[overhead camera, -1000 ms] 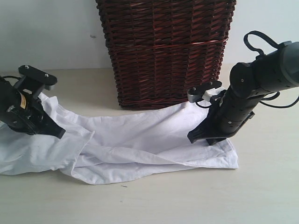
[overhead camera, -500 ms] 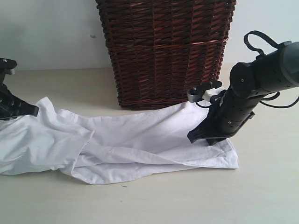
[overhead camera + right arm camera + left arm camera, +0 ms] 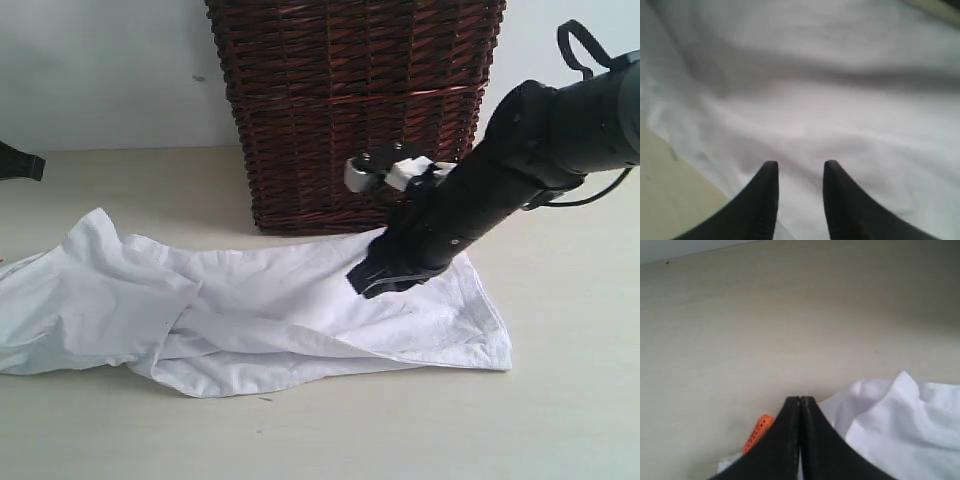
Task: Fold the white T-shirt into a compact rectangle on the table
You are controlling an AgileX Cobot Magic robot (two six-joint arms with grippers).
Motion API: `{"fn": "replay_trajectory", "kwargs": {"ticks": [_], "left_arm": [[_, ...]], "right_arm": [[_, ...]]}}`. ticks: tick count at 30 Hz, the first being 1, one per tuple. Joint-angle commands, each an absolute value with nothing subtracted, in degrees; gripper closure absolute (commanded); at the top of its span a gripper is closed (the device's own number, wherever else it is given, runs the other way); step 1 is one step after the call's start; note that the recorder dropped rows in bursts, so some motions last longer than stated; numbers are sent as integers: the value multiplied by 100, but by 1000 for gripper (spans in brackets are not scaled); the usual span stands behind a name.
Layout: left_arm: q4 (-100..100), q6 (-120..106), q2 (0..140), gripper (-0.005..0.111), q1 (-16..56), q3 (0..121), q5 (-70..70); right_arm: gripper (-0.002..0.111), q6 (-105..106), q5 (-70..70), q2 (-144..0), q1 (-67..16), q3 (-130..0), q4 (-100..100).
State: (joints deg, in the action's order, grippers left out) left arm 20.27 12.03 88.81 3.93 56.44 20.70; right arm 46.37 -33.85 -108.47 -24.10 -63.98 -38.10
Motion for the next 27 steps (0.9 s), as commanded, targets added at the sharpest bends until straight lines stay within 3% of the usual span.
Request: {"fn": "replay_trajectory", "kwargs": {"ticks": [1, 6, 12, 17, 27], "left_arm": [[1989, 1067, 8653, 107, 410, 5677, 2459], [1858, 1067, 8653, 107, 410, 5650, 2564], [1795, 1067, 8653, 107, 410, 5650, 2619], [1768, 1067, 8653, 107, 410, 5650, 2605], [1701, 1045, 8653, 107, 410, 5650, 2663]], "right_arm": [[68, 5745, -2963, -10963, -3268, -6406, -4571], [69, 5666, -1634, -11213, -4228, -6564, -4382], [81, 5017, -1719, -11697, -4327, -7062, -4382], [107, 4961, -2364, -11923, -4327, -7188, -4070], [108, 4331, -3483, -11963, -4327, -7188, -3261]]}}
